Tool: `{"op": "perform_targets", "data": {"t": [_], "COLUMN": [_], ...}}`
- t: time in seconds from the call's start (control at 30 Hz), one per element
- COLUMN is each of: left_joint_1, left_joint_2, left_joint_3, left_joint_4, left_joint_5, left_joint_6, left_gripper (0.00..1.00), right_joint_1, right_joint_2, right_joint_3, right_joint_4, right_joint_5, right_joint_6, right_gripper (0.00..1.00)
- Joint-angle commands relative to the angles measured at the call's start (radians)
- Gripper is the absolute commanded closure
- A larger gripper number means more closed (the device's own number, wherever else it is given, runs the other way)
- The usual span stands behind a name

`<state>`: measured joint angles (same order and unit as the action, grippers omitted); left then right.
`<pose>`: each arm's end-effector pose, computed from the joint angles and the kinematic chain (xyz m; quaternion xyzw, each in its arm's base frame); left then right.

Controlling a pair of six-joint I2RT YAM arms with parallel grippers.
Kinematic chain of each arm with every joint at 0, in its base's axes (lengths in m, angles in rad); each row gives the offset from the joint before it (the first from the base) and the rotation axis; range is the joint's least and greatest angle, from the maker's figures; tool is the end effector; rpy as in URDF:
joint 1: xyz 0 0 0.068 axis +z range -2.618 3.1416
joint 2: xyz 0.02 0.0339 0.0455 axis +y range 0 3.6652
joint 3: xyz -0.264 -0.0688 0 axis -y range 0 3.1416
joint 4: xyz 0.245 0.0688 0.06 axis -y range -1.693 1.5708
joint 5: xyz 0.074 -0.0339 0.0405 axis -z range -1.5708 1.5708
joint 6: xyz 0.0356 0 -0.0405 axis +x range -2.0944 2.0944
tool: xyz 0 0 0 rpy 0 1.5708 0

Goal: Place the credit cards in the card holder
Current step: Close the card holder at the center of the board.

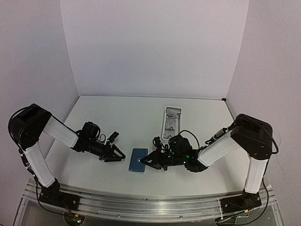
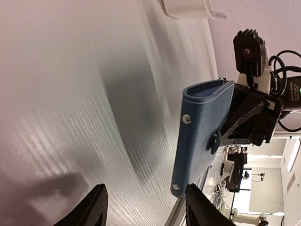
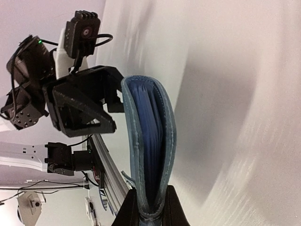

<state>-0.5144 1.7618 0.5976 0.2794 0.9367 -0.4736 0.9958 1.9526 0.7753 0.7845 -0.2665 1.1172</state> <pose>0.2317 -0.1639 0.0978 0.1689 0.8371 -0.5166 0.0626 0.1922 0.3138 0.1137 -0.0237 0.8271 0.5337 0.1747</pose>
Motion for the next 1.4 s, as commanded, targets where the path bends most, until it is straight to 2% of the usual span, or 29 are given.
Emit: {"op": "perform_targets", "data": {"t": [0.0, 0.13, 0.2, 0.33, 0.43, 0.6, 0.67, 0.8, 0.87, 0.9, 0.97, 1.0, 1.07, 1.13, 1.23, 1.37], "left_joint_1": [0.084, 0.121, 0.122, 0.119, 0.120, 0.106, 0.068, -0.022, -0.024, -0.025, -0.024, -0.024, -0.023, -0.022, -0.023, -0.024], "left_joint_2": [-0.173, -0.307, -0.396, -0.514, -0.562, -0.586, -0.597, -0.605, -0.602, -0.589, -0.578, -0.569, -0.572, -0.577, -0.566, -0.570], "left_joint_3": [-0.024, -0.033, -0.004, 0.042, 0.103, 0.209, 0.252, 0.310, 0.315, 0.327, 0.327, 0.323, 0.321, 0.319, 0.328, 0.328], "left_joint_4": [-0.108, -0.049, -0.051, -0.094, -0.114, -0.044, -0.052, -0.144, -0.118, -0.101, -0.078, -0.054, -0.018, 0.054, 0.022, -0.028], "left_joint_5": [0.110, 0.239, 0.279, 0.298, 0.307, 0.291, 0.267, 0.075, 0.065, 0.104, 0.125, 0.139, 0.154, 0.184, 0.206, 0.217], "left_joint_6": [0.108, 0.107, 0.190, 0.278, 0.333, 0.296, 0.335, 0.451, 0.456, 0.438, 0.379, 0.324, 0.284, 0.226, 0.220, 0.261], "left_gripper": [0.41, 0.36, 0.33, 0.28, 0.27, 0.23, 0.18, 0.11, 0.09, 0.09, 0.13, 0.22, 0.32, 0.49, 0.63, 0.75], "right_joint_1": [-0.012, -0.025, -0.026, -0.026, -0.025, -0.015, 0.000, 0.033, 0.041, 0.050, 0.053, 0.055, 0.054, 0.054, 0.054, 0.053], "right_joint_2": [-0.098, -0.139, -0.186, -0.261, -0.282, -0.283, -0.284, -0.270, -0.265, -0.265, -0.267, -0.273, -0.280, -0.284, -0.282, -0.287], "right_joint_3": [0.045, 0.126, 0.224, 0.325, 0.377, 0.432, 0.453, 0.509, 0.519, 0.525, 0.528, 0.524, 0.515, 0.504, 0.508, 0.508], "right_joint_4": [0.032, -0.031, -0.137, -0.200, -0.198, -0.201, -0.218, -0.282, -0.289, -0.291, -0.293, -0.294, -0.293, -0.293, -0.292, -0.292], "right_joint_5": [0.012, -0.017, -0.016, 0.000, -0.044, -0.053, -0.023, 0.027, 0.034, 0.034, 0.037, 0.038, 0.039, 0.039, 0.041, 0.048], "right_joint_6": [-0.135, -0.228, -0.346, -0.515, -0.569, -0.623, -0.655, -0.708, -0.715, -0.721, -0.724, -0.728, -0.732, -0.731, -0.731, -0.737], "right_gripper": [1.00, 1.00, 1.00, 1.00, 1.00, 1.00, 1.00, 1.00, 1.00, 1.00, 1.00, 1.00, 1.00, 1.00, 1.00, 1.00]}}
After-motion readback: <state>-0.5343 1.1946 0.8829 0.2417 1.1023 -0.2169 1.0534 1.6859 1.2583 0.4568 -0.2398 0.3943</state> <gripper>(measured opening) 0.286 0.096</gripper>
